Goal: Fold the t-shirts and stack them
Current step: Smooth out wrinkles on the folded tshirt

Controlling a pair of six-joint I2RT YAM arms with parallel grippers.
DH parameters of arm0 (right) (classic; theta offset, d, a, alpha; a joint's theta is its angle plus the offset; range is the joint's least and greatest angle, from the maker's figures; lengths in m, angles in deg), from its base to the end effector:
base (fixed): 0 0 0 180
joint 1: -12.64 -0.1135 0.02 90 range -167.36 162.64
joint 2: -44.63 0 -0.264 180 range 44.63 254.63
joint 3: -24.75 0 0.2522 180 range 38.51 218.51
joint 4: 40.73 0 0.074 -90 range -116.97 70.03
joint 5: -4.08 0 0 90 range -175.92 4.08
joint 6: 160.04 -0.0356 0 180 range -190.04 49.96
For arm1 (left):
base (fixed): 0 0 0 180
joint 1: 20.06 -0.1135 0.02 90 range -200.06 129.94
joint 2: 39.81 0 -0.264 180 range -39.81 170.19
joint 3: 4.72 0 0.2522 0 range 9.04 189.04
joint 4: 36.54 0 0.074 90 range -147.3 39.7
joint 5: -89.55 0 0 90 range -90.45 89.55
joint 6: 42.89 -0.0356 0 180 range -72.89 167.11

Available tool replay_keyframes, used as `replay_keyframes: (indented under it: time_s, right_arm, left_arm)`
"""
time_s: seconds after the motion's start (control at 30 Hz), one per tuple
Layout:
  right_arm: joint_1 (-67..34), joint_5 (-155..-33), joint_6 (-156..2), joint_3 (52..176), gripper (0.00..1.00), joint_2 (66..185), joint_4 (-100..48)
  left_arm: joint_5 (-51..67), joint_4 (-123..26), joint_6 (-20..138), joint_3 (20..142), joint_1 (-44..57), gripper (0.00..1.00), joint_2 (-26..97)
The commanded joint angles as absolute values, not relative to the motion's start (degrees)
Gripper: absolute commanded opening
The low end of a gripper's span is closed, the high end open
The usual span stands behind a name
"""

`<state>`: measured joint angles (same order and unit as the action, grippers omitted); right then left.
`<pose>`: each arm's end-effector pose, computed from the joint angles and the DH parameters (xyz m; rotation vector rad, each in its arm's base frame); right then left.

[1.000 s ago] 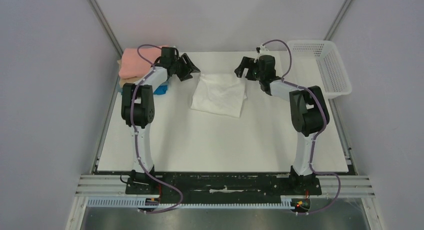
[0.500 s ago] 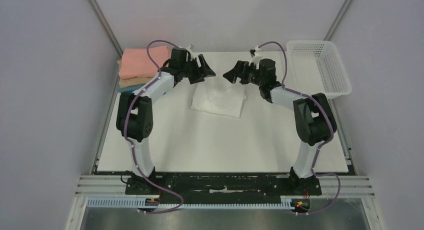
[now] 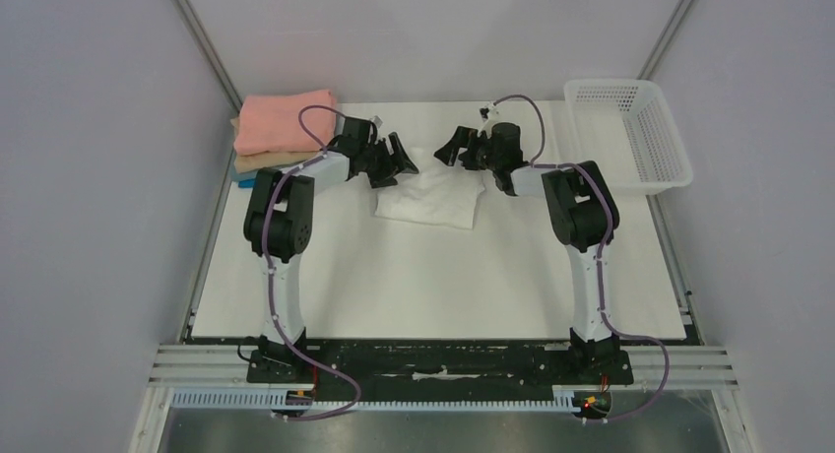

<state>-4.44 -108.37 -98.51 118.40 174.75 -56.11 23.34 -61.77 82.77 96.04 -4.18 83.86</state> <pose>0.4669 0.1577 0.1270 -0.0725 2.0174 0.8973 0.4479 -0.1424 0.1557 -0.2322 2.5105 -0.8946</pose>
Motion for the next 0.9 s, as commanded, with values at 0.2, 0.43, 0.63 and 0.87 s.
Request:
replay_keyframes:
  time_s: [0.2,0.43,0.63,0.87]
  right_arm:
    - [-4.2,-108.7,-97.5,111.9,0.98,166.8,-51.3]
    - [-4.2,-112.6,-89.5,121.2,0.98,160.6,-39.5]
    - [-4.4,-116.8,-92.7,100.5,0.98,149.0,-49.6]
    - [-5.0,-121.1,-98.8,82.5,0.98,146.2,-64.0]
  left_arm:
    - [20.3,-60.7,82.0,77.0,-1.2,0.83,70.3]
    - [19.9,-63.4,81.8,85.2,-1.2,0.83,66.9]
    - [19.0,-65.4,81.4,96.9,-1.8,0.84,76.6]
    - [19.4,-72.4,82.2,111.4,-3.8,0.84,93.4]
